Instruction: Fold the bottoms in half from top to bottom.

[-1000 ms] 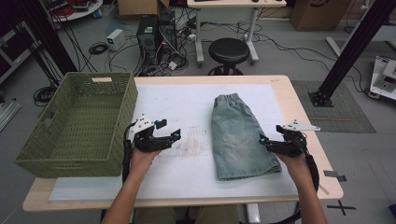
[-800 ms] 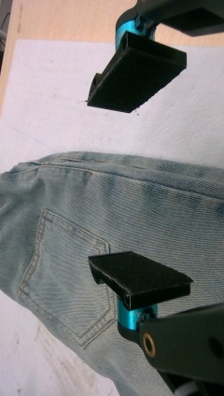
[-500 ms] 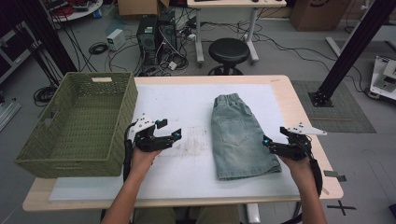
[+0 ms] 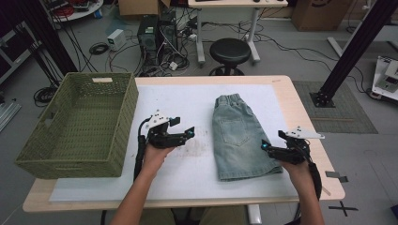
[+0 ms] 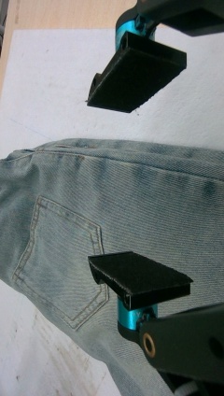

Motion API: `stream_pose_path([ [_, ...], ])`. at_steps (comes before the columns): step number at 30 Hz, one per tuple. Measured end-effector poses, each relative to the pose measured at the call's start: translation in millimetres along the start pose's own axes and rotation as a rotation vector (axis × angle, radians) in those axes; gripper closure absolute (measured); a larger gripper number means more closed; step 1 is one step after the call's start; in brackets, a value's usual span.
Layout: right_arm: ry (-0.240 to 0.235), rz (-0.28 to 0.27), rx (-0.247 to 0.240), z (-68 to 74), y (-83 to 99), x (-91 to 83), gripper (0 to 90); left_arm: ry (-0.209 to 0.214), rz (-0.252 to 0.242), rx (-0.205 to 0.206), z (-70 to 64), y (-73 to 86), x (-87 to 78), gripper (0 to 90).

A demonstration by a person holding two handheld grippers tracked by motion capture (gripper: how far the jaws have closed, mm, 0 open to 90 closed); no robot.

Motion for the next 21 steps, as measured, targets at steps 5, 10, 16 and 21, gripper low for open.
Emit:
stream_pose_path([
  [5,-0.003,-0.003,0.003,-0.7,-1.9,-0.9,20.9,0.012,0.028,-0.035,-8.5,7.5,18.3,23.8],
  [10,-0.003,-0.003,0.006,-1.2,-1.9,-0.9,20.9,0.020,0.064,-0.047,-17.4,14.8,37.9,23.8],
  [16,-0.011,0.000,0.000,1.3,-1.6,1.6,20.9,0.026,0.092,-0.070,-28.0,26.6,59.6,23.8],
  [21,-0.015,0.003,-0.005,2.6,-2.1,2.0,20.9,0.016,0.162,-0.084,-32.7,45.0,76.1,23.8],
])
Point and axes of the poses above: each handheld gripper's, and its own axes: x roughly forward along the jaws, y roughly out of its underside, z roughly to its left, the point moved 10 cm from there along x, roughly forward along the jaws, and after that the axes turned 12 degrees about -z, right-handed, at the moved point
